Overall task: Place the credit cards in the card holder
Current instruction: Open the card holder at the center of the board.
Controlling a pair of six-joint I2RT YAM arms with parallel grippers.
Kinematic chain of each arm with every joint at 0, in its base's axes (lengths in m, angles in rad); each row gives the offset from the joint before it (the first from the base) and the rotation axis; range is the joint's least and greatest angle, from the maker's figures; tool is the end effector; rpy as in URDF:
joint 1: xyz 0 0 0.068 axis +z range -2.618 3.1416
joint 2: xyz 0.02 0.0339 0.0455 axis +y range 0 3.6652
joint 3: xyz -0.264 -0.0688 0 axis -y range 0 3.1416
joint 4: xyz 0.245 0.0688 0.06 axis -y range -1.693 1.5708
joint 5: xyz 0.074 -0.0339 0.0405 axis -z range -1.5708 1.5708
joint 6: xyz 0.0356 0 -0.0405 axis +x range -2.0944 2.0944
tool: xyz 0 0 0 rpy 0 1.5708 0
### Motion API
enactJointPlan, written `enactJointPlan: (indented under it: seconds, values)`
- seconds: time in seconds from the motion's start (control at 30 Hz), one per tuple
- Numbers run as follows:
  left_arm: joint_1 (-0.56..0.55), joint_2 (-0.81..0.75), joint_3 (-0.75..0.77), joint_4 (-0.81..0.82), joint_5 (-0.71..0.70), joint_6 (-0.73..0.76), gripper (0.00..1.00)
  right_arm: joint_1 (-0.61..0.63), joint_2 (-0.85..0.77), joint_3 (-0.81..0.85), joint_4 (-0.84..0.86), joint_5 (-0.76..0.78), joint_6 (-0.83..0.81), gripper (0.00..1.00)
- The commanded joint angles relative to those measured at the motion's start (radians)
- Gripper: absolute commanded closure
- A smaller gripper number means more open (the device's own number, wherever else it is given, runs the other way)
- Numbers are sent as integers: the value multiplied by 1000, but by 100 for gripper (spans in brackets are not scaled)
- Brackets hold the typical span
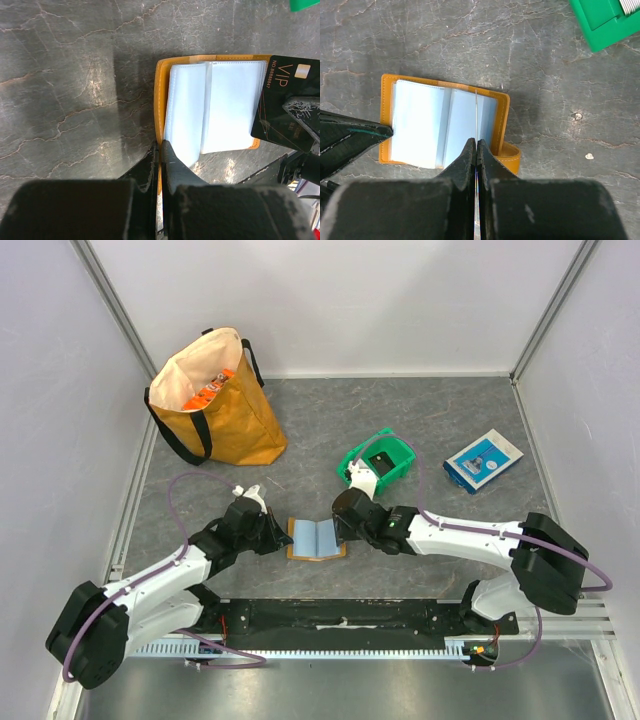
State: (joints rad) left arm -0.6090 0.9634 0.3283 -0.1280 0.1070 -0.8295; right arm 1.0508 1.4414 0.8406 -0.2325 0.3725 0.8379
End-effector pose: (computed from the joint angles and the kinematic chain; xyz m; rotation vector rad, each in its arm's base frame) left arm 0.1465 -0.1068 0.1576 -0.2168 2.4748 -0.7993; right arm 0.1573 0.2487 0.2070 -0.0805 2.3821 0.4815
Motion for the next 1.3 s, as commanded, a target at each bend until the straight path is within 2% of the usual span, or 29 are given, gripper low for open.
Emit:
enactJointPlan:
  seconds: [0.0, 0.53, 0.97, 1.27]
  values:
    - [-2, 8, 29, -1, -7, 38, 98, 0, -35, -11, -4, 35, 12, 100]
    - [-3, 20, 17, -1, -15, 47, 98, -14, -39, -32, -8, 42, 40, 100]
    - [-3, 21, 20, 2, -13, 52, 98, -17, 16, -9, -68, 14, 35, 100]
    - [-5, 28, 18, 8, -7, 52, 98, -20, 48, -29, 27, -52, 62, 100]
